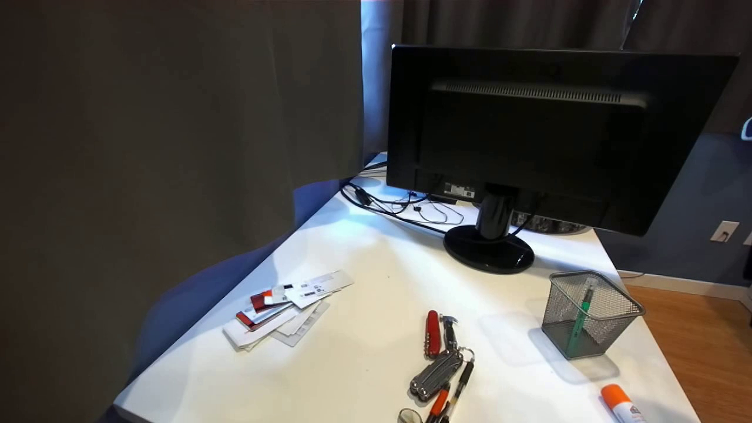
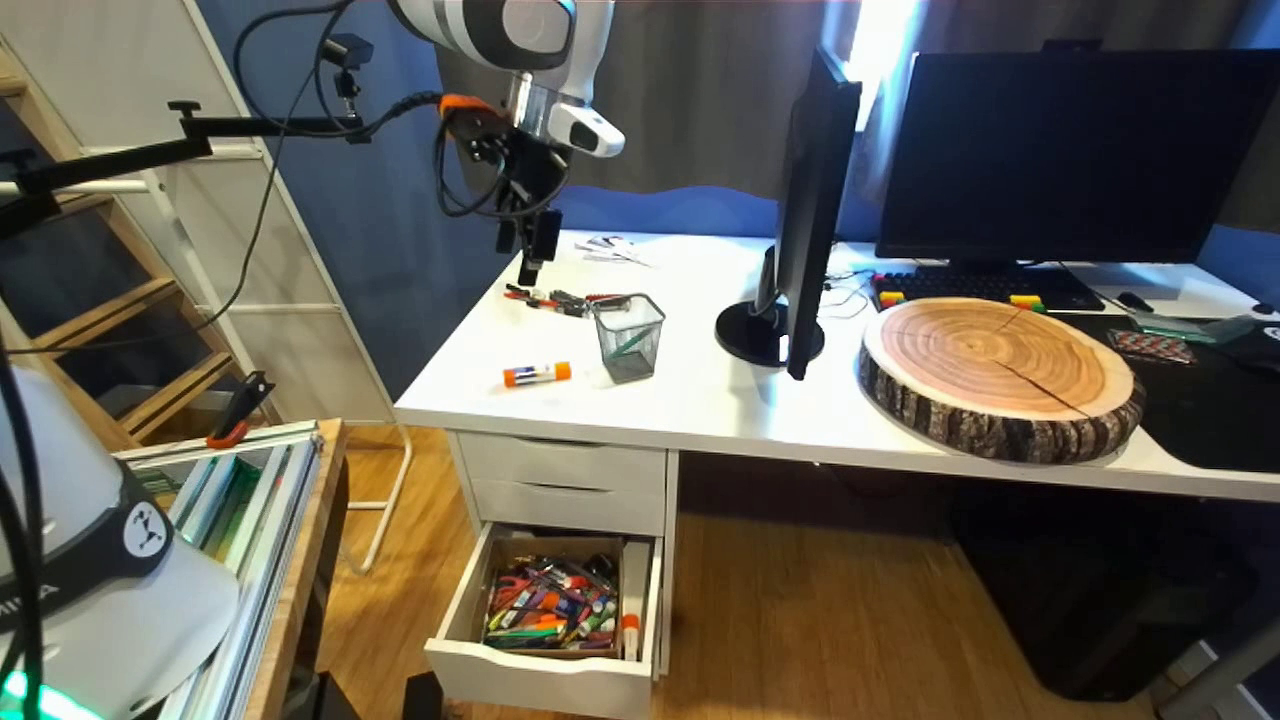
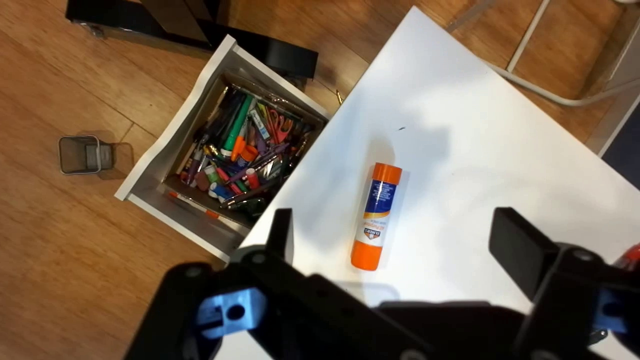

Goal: Roll the paper glue stick from the desk worktop into the opened drawer

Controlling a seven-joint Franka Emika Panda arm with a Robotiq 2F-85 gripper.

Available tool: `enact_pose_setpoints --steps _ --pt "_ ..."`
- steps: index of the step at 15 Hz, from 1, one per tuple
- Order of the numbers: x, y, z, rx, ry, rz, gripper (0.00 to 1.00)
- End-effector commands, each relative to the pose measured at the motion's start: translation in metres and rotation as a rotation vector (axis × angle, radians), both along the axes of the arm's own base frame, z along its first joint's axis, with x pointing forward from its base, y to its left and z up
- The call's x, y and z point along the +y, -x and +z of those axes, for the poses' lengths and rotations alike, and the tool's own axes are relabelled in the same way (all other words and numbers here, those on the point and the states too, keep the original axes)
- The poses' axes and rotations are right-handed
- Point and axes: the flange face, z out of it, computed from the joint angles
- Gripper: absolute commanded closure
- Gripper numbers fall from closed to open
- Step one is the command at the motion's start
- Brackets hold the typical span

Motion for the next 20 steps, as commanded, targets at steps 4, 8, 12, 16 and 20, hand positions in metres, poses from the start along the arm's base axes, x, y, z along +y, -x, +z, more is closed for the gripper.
enact_pose_setpoints --steps 4,8,12,16,20 --pt "0.013 0.001 -0.026 -0.038 -0.071 0.028 0.00" --pt "0.025 0.009 -0.070 -0.113 -0.096 -0.016 0.00" --pt "0.027 0.014 -0.105 -0.121 -0.084 -0.102 0.00" --pt "0.032 0.014 -0.128 -0.102 -0.056 -0.166 0.00" --pt "0.030 0.014 -0.148 -0.067 0.003 -0.203 0.00"
